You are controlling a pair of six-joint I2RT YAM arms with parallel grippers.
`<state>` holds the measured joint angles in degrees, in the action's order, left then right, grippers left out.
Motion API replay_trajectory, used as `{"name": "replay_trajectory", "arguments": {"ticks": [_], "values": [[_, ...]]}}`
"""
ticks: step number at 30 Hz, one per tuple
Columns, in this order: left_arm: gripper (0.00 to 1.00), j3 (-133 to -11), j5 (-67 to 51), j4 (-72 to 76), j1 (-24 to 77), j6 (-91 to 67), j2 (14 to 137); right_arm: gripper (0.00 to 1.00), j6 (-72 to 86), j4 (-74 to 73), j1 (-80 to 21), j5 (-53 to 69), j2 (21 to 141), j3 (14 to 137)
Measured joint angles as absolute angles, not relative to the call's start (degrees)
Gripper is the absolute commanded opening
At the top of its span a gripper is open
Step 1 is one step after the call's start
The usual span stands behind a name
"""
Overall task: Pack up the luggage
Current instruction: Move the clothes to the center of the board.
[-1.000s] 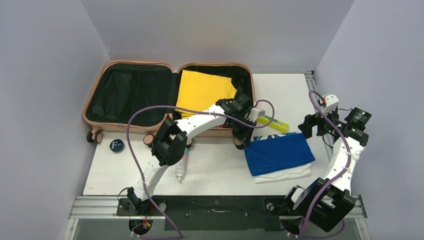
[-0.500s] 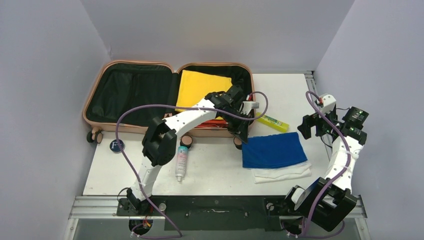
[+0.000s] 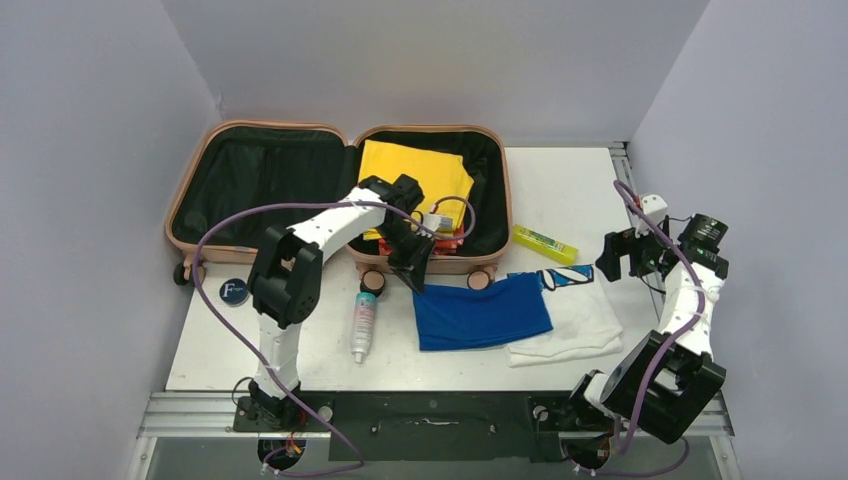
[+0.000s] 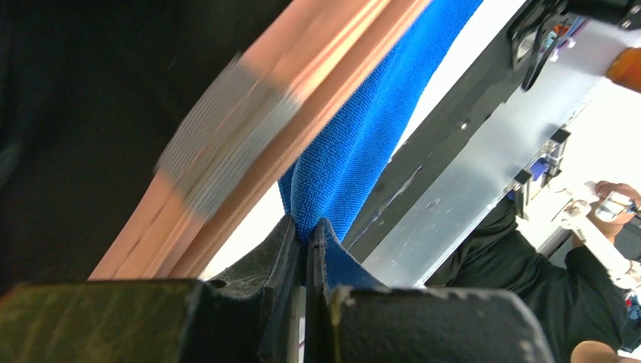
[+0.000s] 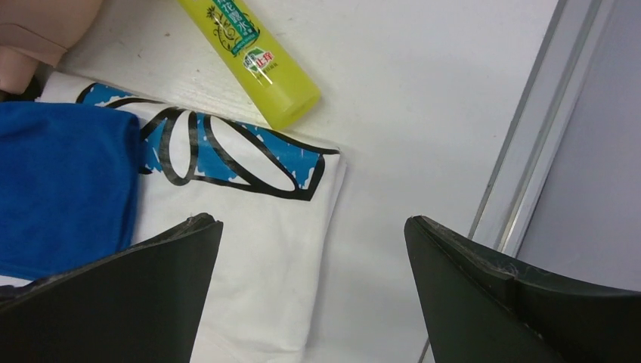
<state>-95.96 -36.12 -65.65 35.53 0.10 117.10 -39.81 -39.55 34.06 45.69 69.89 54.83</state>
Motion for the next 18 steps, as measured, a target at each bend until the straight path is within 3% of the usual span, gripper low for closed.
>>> {"name": "replay_trajectory", "arguments": {"ticks": [8, 17, 18], "values": [[0.0, -88.7, -35.2, -72.2, 27.7, 11.9, 113.4, 0.97, -40.8, -42.0, 34.1, 41.6, 78.6, 54.7], [0.0, -86.4, -31.9, -73.5, 25.4, 18.7, 112.0, 0.96, -46.0, -45.5, 33.8, 41.3, 89.0, 55.5], [0.08, -86.4, -31.3, -73.6, 25.3, 19.0, 112.0, 0.96, -47.7, -46.5, 33.6, 41.4, 89.7, 56.2]]}}
